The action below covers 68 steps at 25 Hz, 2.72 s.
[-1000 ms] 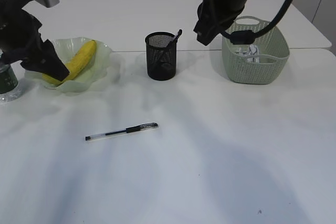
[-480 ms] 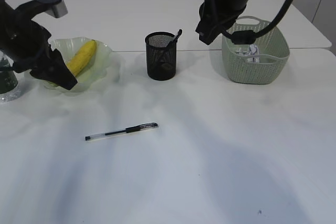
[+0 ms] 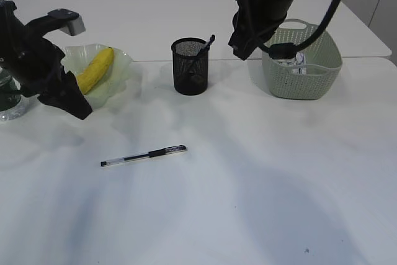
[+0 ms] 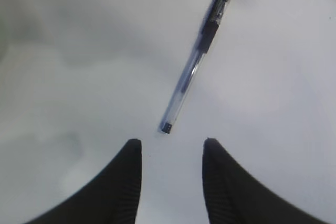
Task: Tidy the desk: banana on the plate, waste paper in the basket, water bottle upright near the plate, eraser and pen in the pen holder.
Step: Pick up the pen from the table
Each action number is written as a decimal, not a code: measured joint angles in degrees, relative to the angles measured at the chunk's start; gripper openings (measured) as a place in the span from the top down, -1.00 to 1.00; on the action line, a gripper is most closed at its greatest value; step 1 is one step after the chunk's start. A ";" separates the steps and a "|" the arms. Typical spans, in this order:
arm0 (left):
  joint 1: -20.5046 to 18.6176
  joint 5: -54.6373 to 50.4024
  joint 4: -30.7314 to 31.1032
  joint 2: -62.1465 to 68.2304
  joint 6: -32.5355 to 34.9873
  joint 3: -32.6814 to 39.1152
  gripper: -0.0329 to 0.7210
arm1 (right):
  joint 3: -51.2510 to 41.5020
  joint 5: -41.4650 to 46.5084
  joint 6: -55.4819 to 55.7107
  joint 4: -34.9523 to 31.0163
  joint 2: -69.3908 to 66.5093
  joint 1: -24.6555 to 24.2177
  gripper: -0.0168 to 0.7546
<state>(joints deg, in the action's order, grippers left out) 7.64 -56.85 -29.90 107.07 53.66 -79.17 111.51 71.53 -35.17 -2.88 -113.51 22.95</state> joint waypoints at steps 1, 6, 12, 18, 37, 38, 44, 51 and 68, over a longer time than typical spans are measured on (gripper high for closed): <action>0.11 -0.53 0.15 0.25 0.00 0.00 0.20 | 0.00 0.00 0.00 -0.15 -0.62 0.00 0.97; 3.70 -1.23 4.65 1.53 0.77 0.00 0.20 | 0.00 -0.11 -0.48 -0.28 -2.64 0.00 0.97; 8.98 -1.00 10.81 1.79 0.89 0.00 0.20 | 0.00 -0.11 -0.95 -0.28 -3.00 0.00 0.97; 9.99 -0.28 12.62 5.71 0.98 0.00 0.20 | 0.00 -0.21 -1.41 -0.28 -3.00 0.00 0.97; 14.26 4.96 16.89 12.02 1.18 0.00 0.20 | 0.00 -0.21 -1.76 -0.75 -3.00 0.00 0.97; 14.26 5.33 17.02 12.02 1.18 0.00 0.20 | 0.00 -0.21 -1.76 -0.75 -3.00 0.00 0.97; 14.26 9.07 18.67 12.02 1.31 0.00 0.20 | 0.00 -0.21 -1.87 -0.75 -3.00 0.00 0.97; 14.26 9.97 19.29 12.02 1.31 -0.09 0.20 | 0.00 -0.21 -2.20 -0.64 -3.00 0.00 0.97; 14.26 10.52 19.34 13.41 1.31 -0.09 0.20 | 0.00 -0.21 -2.34 -0.42 -3.00 0.00 0.97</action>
<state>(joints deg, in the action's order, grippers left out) 21.90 -46.33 -10.55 120.48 54.98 -79.26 111.51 71.32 -37.51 -3.30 -116.50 22.95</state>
